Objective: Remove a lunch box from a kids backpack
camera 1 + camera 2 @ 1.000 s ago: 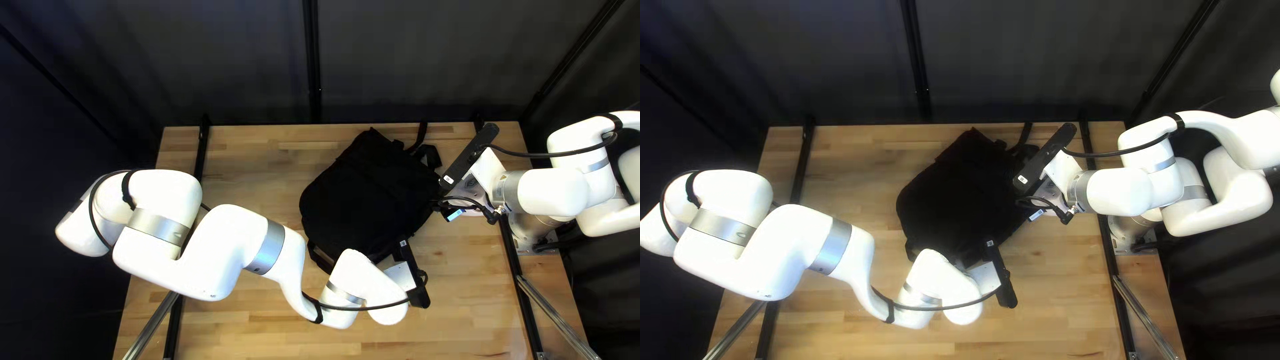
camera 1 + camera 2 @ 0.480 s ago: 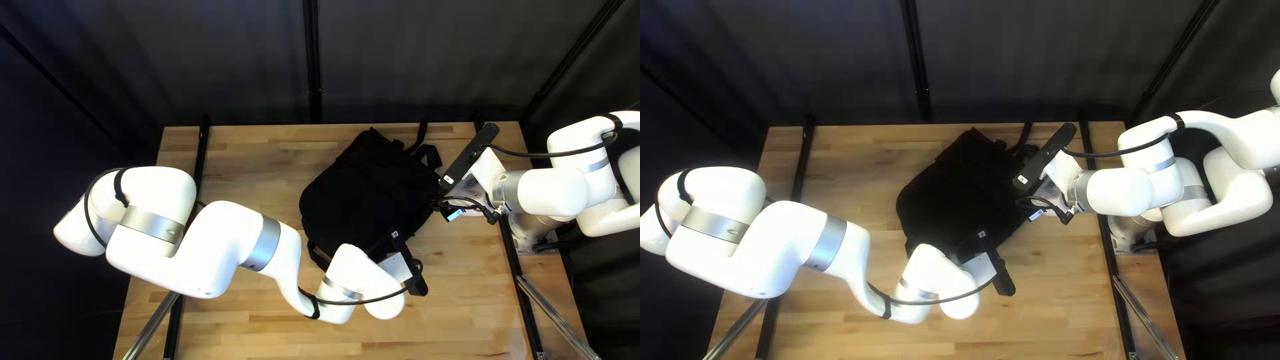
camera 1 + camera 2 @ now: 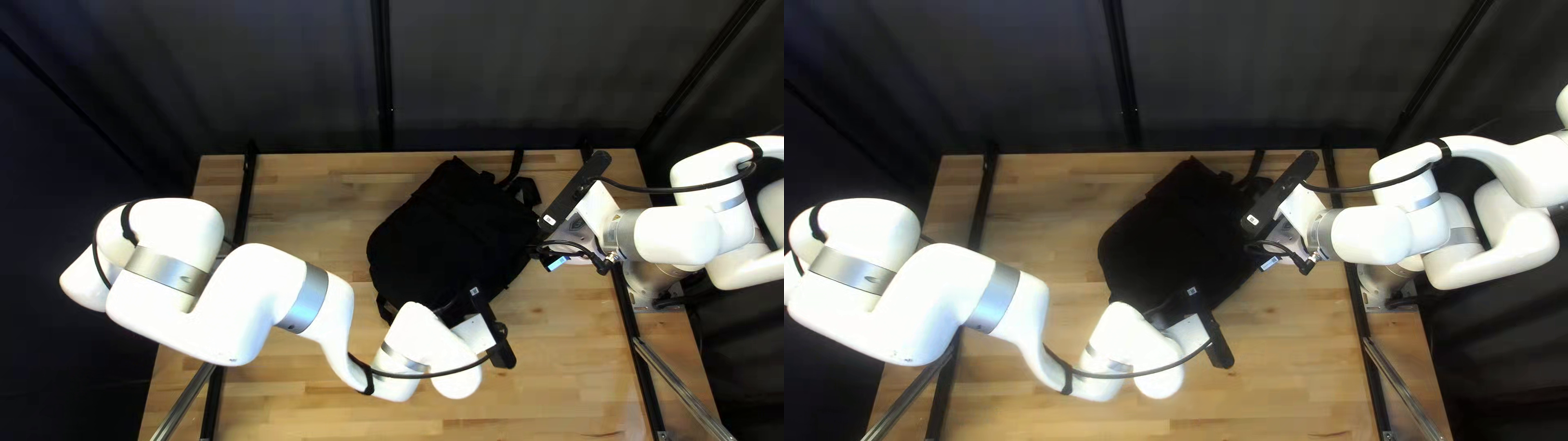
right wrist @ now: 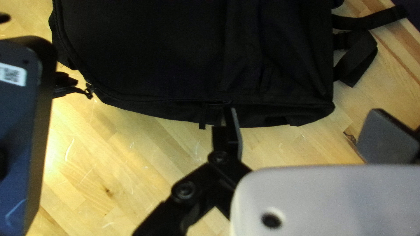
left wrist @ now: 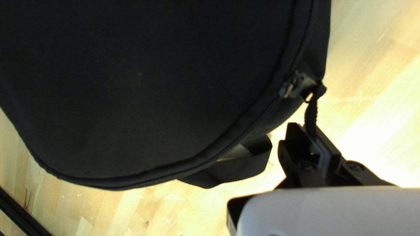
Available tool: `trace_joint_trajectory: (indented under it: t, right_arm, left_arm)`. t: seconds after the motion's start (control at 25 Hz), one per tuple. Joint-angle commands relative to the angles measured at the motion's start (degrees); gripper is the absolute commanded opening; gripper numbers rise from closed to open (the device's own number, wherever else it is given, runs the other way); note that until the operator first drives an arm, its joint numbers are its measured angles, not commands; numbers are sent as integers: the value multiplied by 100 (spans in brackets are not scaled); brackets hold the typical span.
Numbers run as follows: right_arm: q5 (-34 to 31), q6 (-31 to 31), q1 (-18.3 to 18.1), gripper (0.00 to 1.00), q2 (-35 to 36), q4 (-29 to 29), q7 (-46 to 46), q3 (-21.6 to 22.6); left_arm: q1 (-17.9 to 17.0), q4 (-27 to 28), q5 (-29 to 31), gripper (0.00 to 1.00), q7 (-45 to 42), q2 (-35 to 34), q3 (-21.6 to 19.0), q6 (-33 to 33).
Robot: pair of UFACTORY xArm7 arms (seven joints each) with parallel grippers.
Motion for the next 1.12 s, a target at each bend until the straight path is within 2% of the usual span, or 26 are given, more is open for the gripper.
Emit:
trace_joint_trajectory:
  t: [0.04,0.4,0.72,0.76,0.92,1.12]
  right_arm:
    - [0,0,0,100,0,0,0,0]
    - [0,0,0,100,0,0,0,0]
    - [0,0,0,100,0,0,0,0]
    - [-46,-68,68,100,-18,-94,-11,78]
    - [-343,-937,262,100,-56,-520,-670,-257]
    - [-691,-1666,529,100,-233,-1064,-1401,-461]
  left_arm:
    - [-11,-95,37,0,21,69,5,-32]
    - [-82,-280,169,0,-42,184,42,-107]
    - [-93,-821,233,0,102,611,4,-316]
    - [-91,-905,237,0,167,662,-19,-372]
    - [-61,-1166,253,0,350,824,-62,-576]
    - [-55,-1398,328,0,411,989,-53,-749]
